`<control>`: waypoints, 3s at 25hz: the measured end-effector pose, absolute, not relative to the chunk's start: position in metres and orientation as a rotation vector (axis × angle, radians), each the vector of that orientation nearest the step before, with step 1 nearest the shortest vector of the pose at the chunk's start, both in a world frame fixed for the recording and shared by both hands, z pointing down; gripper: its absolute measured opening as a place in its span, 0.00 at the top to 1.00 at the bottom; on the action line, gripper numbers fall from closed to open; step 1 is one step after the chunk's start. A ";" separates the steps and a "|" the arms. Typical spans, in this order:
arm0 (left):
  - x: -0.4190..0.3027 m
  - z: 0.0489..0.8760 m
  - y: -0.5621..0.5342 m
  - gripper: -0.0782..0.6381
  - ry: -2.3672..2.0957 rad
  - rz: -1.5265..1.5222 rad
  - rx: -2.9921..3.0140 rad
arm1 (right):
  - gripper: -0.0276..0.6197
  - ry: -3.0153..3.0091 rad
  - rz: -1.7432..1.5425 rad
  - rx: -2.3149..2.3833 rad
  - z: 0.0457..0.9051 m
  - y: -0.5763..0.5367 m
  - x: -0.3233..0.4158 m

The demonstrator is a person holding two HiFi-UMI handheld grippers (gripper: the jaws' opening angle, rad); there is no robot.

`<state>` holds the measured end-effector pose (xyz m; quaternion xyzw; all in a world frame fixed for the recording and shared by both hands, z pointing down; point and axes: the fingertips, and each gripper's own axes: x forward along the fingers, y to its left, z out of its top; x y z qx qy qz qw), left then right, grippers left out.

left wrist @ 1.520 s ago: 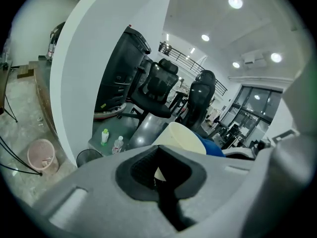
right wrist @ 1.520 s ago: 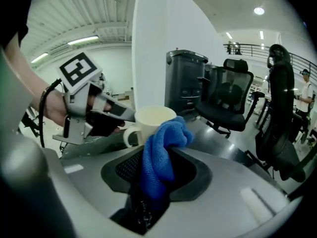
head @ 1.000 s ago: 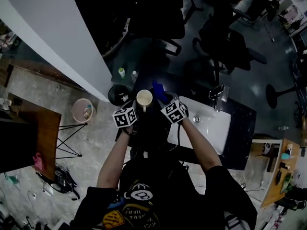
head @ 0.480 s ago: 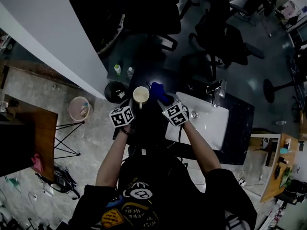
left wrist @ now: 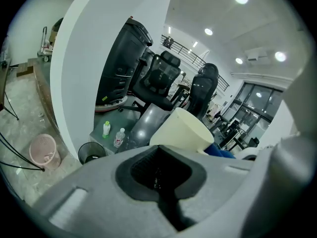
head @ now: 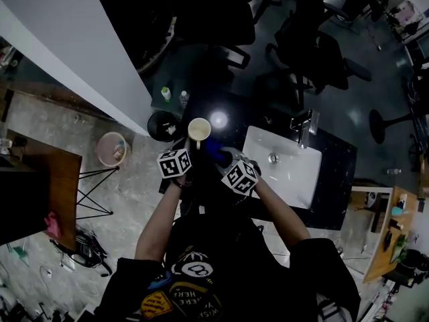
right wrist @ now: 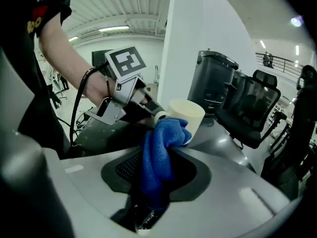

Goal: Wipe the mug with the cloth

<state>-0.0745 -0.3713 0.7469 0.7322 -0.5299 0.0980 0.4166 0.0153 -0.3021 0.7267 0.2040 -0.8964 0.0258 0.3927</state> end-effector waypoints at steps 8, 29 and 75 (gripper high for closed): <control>-0.083 0.742 -0.373 0.89 -1.343 0.250 1.835 | 0.75 -2.093 0.169 1.026 0.699 -0.420 0.065; -0.110 0.715 -0.336 0.89 -1.438 0.196 1.828 | 0.75 -2.008 0.568 1.195 0.754 -0.397 0.107; -0.044 0.548 -0.253 0.88 -1.553 0.326 2.525 | 0.95 -2.541 0.391 1.456 0.561 -0.261 0.092</control>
